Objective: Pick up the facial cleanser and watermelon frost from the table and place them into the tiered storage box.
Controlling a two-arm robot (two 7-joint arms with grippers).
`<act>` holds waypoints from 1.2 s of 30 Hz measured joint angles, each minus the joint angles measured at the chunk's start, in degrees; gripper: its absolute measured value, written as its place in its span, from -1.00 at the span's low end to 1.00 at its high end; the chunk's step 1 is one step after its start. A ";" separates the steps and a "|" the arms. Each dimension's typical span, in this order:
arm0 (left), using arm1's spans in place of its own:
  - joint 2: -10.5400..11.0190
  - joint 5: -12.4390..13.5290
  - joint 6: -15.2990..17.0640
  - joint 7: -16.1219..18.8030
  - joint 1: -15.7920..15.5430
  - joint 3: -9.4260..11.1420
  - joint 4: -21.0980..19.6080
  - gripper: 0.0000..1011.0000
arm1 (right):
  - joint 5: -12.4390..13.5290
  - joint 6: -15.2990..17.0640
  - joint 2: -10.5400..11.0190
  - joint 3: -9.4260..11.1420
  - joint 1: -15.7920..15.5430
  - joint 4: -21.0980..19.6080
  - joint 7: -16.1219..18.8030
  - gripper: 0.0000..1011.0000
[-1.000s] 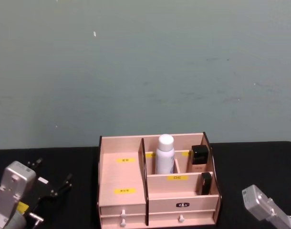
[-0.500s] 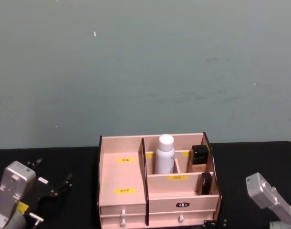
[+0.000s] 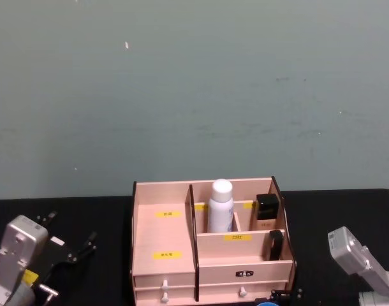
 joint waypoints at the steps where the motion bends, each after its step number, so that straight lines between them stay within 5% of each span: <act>1: 0.00 0.00 0.00 0.00 0.00 0.00 0.00 0.98 | 0.00 0.00 -0.07 -0.01 0.07 0.07 0.04 0.47; 36: 0.00 0.00 0.00 0.00 0.00 0.00 0.00 0.98 | 0.06 -0.92 -2.55 -1.91 4.17 -1.82 2.24 0.47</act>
